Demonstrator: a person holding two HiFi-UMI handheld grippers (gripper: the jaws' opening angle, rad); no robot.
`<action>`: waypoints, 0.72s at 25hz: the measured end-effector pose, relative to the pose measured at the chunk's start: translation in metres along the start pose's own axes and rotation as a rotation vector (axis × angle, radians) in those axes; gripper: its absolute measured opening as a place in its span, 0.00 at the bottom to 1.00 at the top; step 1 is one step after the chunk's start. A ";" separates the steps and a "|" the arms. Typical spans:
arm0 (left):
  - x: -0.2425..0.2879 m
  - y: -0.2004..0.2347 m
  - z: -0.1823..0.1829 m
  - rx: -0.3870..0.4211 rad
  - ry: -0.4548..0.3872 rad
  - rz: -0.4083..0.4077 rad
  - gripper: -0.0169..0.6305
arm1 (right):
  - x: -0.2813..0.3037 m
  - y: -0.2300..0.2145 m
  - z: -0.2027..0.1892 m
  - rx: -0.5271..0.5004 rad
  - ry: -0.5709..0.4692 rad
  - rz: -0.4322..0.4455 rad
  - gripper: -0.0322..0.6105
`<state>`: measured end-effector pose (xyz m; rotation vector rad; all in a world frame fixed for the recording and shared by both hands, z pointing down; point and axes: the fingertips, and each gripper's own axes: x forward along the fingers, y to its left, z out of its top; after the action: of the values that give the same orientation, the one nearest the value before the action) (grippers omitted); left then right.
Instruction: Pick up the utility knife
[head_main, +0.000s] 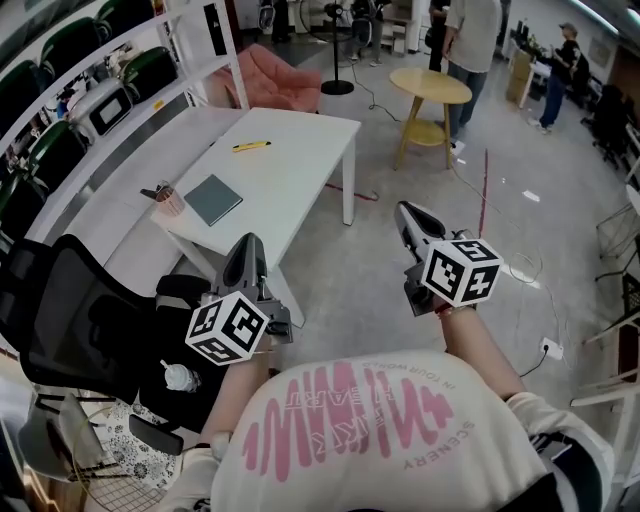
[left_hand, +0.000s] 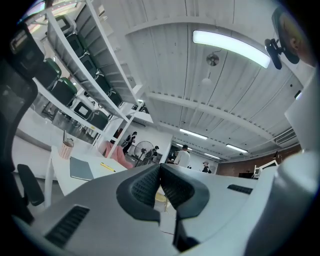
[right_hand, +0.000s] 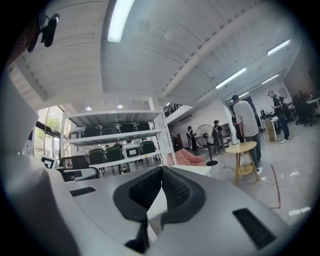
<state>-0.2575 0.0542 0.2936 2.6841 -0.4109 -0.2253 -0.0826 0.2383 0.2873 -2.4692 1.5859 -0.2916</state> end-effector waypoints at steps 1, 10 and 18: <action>0.003 0.001 0.000 -0.003 0.000 -0.009 0.06 | 0.003 -0.002 0.000 0.014 -0.001 -0.001 0.07; 0.027 0.021 -0.007 -0.006 0.024 -0.029 0.06 | 0.038 -0.016 -0.008 0.132 0.004 0.005 0.07; 0.046 0.046 -0.005 -0.009 0.016 -0.011 0.06 | 0.078 -0.015 -0.023 0.130 0.035 0.035 0.07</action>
<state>-0.2243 0.0012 0.3134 2.6786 -0.3895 -0.2080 -0.0439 0.1717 0.3177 -2.3487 1.5686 -0.4205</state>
